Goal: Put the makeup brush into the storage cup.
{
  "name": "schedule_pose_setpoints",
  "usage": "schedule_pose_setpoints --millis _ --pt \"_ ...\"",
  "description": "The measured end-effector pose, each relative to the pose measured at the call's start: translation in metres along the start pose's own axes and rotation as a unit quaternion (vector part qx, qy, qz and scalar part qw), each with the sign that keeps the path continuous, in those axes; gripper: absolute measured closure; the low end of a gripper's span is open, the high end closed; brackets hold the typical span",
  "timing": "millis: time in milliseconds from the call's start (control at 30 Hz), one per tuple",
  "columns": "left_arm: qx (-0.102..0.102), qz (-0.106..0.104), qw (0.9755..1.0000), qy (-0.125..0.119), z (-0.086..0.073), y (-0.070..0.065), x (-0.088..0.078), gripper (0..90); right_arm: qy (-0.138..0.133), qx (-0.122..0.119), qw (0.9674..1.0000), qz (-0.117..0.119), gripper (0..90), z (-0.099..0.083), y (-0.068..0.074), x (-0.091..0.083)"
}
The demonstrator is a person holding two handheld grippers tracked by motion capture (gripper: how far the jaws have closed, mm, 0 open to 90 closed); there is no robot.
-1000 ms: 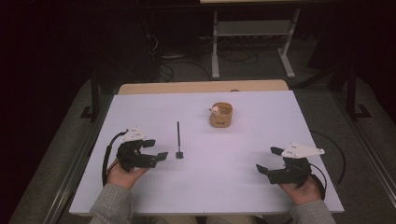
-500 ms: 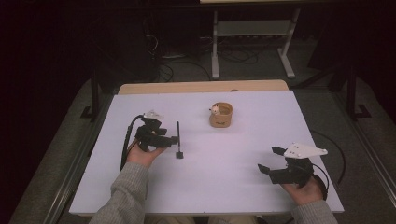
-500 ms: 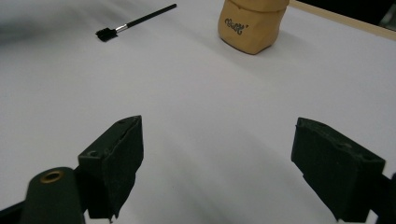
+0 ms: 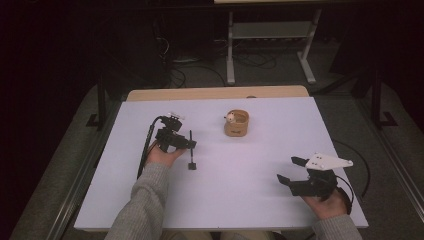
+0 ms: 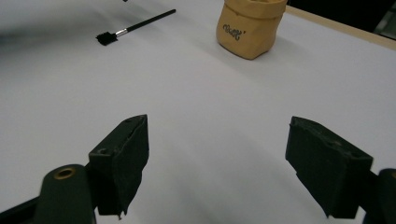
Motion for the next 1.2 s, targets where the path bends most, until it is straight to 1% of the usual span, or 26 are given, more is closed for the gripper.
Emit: schedule_pose_setpoints --millis 33,100,167,233,267,300,333,367,433,467,533,600,667,700,733,767,800,833,867,900,1000,1067,1100,1133,1167,1200 --pt "-0.013 0.001 0.9999 0.008 -0.002 0.001 0.007 45.3 0.006 0.002 1.0 0.002 19.9 -0.002 0.0 0.001" --pt "-0.016 0.006 0.9998 0.013 -0.003 0.002 0.01 45.8 0.006 0.001 1.0 0.0 19.9 -0.002 0.0 0.001" --pt "-0.018 0.012 0.9994 0.026 -0.004 0.001 0.017 46.8 0.004 0.001 1.0 -0.001 19.9 -0.001 0.0 0.001" --pt "-0.013 0.019 0.9989 0.04 -0.005 0.0 0.022 48.5 0.001 0.0 1.0 -0.003 20.0 -0.001 -0.001 0.0" --pt "-0.016 0.026 0.9988 0.039 -0.005 -0.001 0.024 51.4 0.006 0.002 1.0 -0.003 19.9 -0.003 -0.001 0.001" --pt "-0.017 0.024 0.9989 0.038 -0.005 -0.001 0.026 51.4 0.006 0.002 1.0 -0.003 19.9 -0.003 -0.001 0.001" --pt "-0.018 0.023 0.9987 0.041 -0.006 -0.001 0.027 52.6 0.007 0.001 1.0 -0.002 19.9 -0.003 -0.002 0.001" --pt "-0.02 0.029 0.9981 0.05 -0.007 0.0 0.029 54.3 0.009 0.004 1.0 -0.002 19.8 -0.004 -0.002 0.0" --pt "-0.022 0.031 0.998 0.05 -0.008 0.0 0.031 57.2 0.005 0.003 1.0 -0.004 19.8 -0.003 -0.003 -0.001" --pt "-0.021 0.035 0.9976 0.057 -0.009 0.0 0.031 57.2 0.005 0.003 1.0 -0.004 19.8 -0.003 -0.003 -0.001" --pt "-0.018 0.045 0.9969 0.062 -0.01 0.001 0.032 60.6 0.006 0.004 1.0 0.0 19.8 -0.002 -0.001 0.0" --pt "-0.019 0.05 0.9968 0.06 -0.01 0.001 0.032 63.5 0.007 0.003 1.0 0.0 19.7 -0.003 -0.001 0.001" --pt "-0.014 0.061 0.9963 0.058 -0.011 0.0 0.032 65.6 0.01 0.003 0.9999 0.001 19.8 -0.004 0.0 0.001" --pt "-0.007 0.081 0.9948 0.061 -0.012 -0.001 0.032 70.1 0.006 0.0 1.0 -0.001 19.6 -0.003 -0.001 0.001" --pt "-0.007 0.081 0.9948 0.061 -0.012 -0.001 0.032 70.9 0.006 0.0 1.0 -0.001 19.6 -0.003 -0.001 0.001" --pt "0.002 0.095 0.9936 0.061 -0.013 -0.003 0.033 72.3 0.005 0.002 1.0 -0.003 19.4 -0.002 -0.001 0.001" --pt "0.002 0.095 0.9936 0.061 -0.013 -0.003 0.033 74.1 0.005 0.002 1.0 -0.003 19.4 -0.002 -0.001 0.001" --pt "0.005 0.101 0.9931 0.059 -0.014 -0.004 0.034 74.1 0.003 0.002 1.0 -0.003 19.3 -0.002 -0.001 0.001" --pt "0.004 0.102 0.9931 0.057 -0.014 -0.004 0.034 75.0 0.003 0.004 1.0 -0.001 19.3 -0.002 0.0 0.002" --pt "-0.003 0.101 0.9932 0.057 -0.014 -0.004 0.033 76.1 0.007 0.001 1.0 0.003 19.2 -0.003 0.002 0.003" --pt "-0.02 0.103 0.9935 0.044 -0.015 -0.004 0.033 77.1 0.011 -0.001 0.9999 0.005 19.2 -0.003 0.004 0.004" --pt "-0.022 0.106 0.9931 0.044 -0.015 -0.004 0.033 78.5 0.01 -0.004 0.9999 0.005 19.3 -0.002 0.006 0.004" --pt "-0.023 0.108 0.993 0.043 -0.014 -0.005 0.033 80.4 0.01 -0.001 0.9999 0.006 19.3 -0.001 0.007 0.004" --pt "-0.029 0.106 0.9932 0.038 -0.014 -0.004 0.034 80.4 0.01 -0.001 0.9999 0.006 19.3 -0.001 0.007 0.004" --pt "-0.03 0.103 0.9934 0.04 -0.014 -0.003 0.033 81.8 0.008 -0.004 0.9999 0.006 19.3 -0.001 0.007 0.005" --pt "-0.037 0.102 0.9934 0.037 -0.014 -0.003 0.033 84.7 0.012 -0.005 0.9999 0.007 19.5 -0.003 0.007 0.006"
Point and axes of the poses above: each handheld gripper's, and its own axes: x roughly forward along the jaws, z roughly out of its top, y roughly to its left, the point moved 7 cm from there along x, roughly forward along the jaws, and after that the axes turned 14 degrees about -z, right-handed, at the moved point
